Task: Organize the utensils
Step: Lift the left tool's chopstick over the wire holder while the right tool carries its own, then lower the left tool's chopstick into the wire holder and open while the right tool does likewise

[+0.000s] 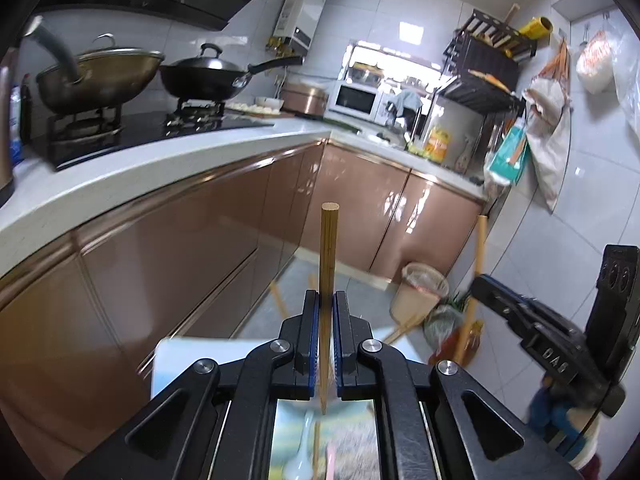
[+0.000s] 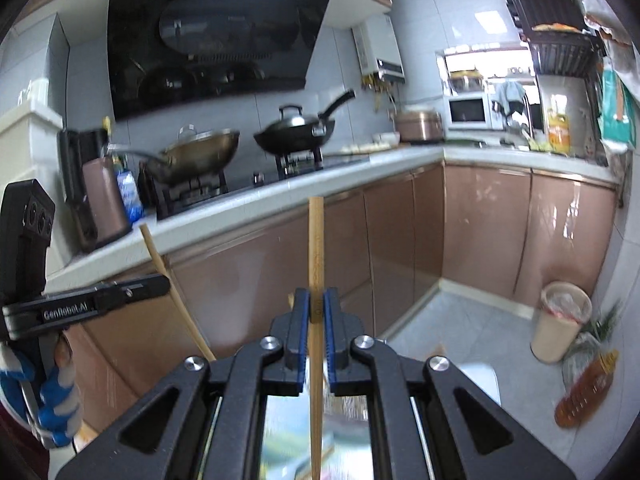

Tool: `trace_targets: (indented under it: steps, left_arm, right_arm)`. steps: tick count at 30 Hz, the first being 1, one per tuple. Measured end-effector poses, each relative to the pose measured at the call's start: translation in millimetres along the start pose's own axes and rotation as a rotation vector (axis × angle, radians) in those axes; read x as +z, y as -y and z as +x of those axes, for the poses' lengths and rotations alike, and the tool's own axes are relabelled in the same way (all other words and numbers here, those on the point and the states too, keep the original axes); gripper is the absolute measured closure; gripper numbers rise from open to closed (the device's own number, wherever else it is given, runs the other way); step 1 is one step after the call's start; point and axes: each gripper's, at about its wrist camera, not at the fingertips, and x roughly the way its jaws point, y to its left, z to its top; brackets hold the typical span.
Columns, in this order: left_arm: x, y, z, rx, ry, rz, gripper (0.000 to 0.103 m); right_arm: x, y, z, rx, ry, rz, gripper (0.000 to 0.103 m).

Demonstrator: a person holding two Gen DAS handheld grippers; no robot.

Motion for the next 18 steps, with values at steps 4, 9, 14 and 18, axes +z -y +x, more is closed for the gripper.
trace_targets:
  steps: [4,9,14,18]
  left_arm:
    - [10.6,2.4,30.8,0.000,0.031,0.005,0.097]
    - [6.1,5.0,80.2,0.026,0.057,0.023,0.097]
    - [-10.2,0.7,124.4,0.034,0.048,0.012,0.097]
    - [-24.9,-3.7,151.3,0.029,0.026,0.002,0.097]
  right_arm:
    - [5.7,10.3,37.5,0.015,0.035,0.003,0.096]
    - [-7.6,29.8,84.7,-0.003,0.042,0.009,0.096]
    - [-28.9,53.7,119.1,-0.035,0.043,0.046,0.096]
    - [-46.4,61.4,136.4,-0.074,0.044,0.046,0.096]
